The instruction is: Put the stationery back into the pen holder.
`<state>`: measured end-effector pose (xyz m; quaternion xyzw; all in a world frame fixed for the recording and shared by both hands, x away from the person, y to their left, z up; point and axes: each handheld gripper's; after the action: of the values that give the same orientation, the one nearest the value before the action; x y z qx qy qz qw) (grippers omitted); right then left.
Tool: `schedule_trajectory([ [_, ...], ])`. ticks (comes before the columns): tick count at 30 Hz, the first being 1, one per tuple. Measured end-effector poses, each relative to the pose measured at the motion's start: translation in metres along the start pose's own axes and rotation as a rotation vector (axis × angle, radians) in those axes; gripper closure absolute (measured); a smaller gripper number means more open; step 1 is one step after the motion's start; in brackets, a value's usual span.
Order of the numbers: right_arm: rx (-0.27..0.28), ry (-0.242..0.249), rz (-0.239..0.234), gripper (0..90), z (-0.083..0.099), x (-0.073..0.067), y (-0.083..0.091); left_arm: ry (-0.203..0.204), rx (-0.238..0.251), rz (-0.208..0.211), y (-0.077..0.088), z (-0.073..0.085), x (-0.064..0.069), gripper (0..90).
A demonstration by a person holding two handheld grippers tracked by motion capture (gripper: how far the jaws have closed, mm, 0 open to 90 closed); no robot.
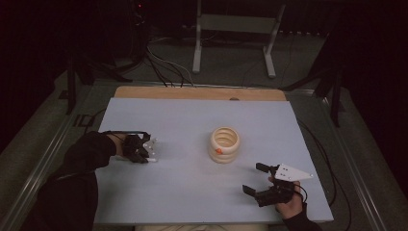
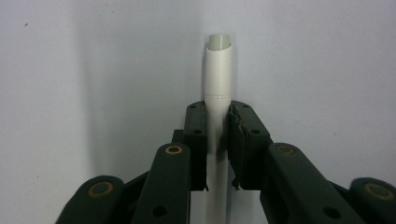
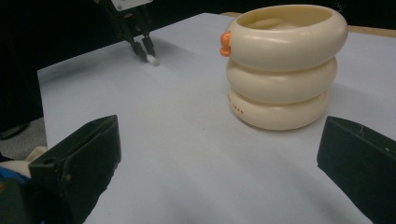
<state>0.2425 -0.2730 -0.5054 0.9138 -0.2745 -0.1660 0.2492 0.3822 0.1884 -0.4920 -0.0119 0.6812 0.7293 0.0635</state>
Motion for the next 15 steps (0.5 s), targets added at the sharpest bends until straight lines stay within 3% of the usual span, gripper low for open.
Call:
schedule_trajectory([
  [3, -0.003, 0.001, 0.000, 0.0, 0.000, 0.000, 0.000, 0.021, 0.013, -0.016, 0.002, 0.002, -0.002, 79.1],
  [8, 0.000, 0.000, 0.001, 0.0, 0.000, 0.000, 0.000, 0.016, 0.059, -0.025, 0.014, 0.006, -0.003, 79.3],
  [15, 0.005, -0.002, 0.002, 0.0, 0.000, 0.000, 0.001, 0.065, 0.116, -0.036, 0.030, 0.011, -0.006, 79.3],
])
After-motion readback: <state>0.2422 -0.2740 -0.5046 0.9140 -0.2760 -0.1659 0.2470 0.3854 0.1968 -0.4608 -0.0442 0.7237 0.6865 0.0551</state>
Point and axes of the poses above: each handheld gripper's, and its own axes: y roughly backward along the jaws, z roughly out of its underside, x roughly to its right, and after that the axes turned 13 degrees about -x, right-handed
